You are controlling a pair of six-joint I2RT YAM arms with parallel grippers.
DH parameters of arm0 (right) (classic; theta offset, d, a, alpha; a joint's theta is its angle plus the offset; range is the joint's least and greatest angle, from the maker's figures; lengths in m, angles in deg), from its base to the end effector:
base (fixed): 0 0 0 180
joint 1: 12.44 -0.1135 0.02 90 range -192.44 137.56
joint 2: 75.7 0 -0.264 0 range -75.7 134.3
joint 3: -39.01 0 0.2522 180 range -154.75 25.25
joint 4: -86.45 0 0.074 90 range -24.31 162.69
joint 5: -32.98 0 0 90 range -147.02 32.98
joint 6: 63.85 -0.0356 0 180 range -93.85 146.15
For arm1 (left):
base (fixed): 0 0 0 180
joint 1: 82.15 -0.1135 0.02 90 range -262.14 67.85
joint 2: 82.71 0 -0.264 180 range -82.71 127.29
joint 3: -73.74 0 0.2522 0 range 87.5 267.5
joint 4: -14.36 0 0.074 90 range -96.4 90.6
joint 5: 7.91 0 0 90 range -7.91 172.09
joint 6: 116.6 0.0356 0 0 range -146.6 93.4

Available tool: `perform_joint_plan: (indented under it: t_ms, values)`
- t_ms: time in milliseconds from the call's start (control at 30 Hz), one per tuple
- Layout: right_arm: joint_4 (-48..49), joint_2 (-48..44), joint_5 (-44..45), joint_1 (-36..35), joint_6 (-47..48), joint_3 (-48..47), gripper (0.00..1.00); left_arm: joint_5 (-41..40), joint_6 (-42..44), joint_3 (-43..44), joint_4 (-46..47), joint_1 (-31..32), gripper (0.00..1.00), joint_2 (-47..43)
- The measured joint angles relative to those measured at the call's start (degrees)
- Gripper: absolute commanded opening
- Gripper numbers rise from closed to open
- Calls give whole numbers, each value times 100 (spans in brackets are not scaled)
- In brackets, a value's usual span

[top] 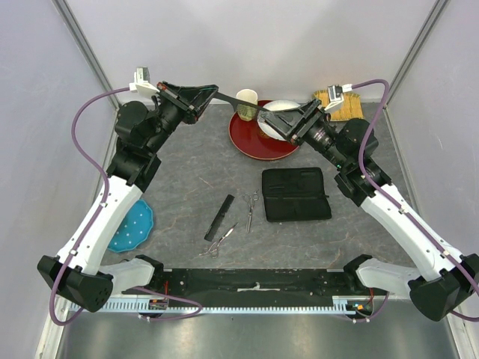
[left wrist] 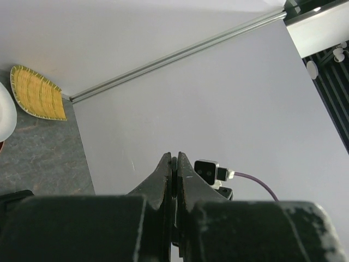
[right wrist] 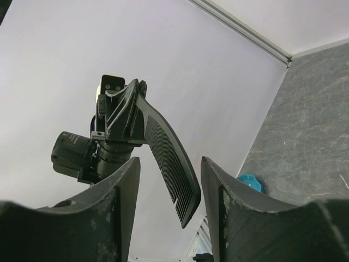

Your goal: Sort the hair-cutting tools

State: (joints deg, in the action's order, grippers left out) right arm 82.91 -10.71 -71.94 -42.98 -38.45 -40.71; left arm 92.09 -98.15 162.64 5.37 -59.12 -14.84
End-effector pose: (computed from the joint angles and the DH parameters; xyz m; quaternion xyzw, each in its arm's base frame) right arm 0.2181 0.1393 0.4379 0.0884 0.6312 0.6211 0.4561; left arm 0.2393 -0.1084 0.4713 -0.1957 0.5992 -0.6062 0.4850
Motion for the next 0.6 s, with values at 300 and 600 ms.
perform_joint_plan:
  t_ms: [300, 600]
  values:
    - [404, 153, -28, 0, -87, -2, 40, 0, -229, -4, 13, 0, 2, 0]
    - [643, 236, -50, 0, -221, -11, 0, -7, -267, -70, 140, -2, 27, 0]
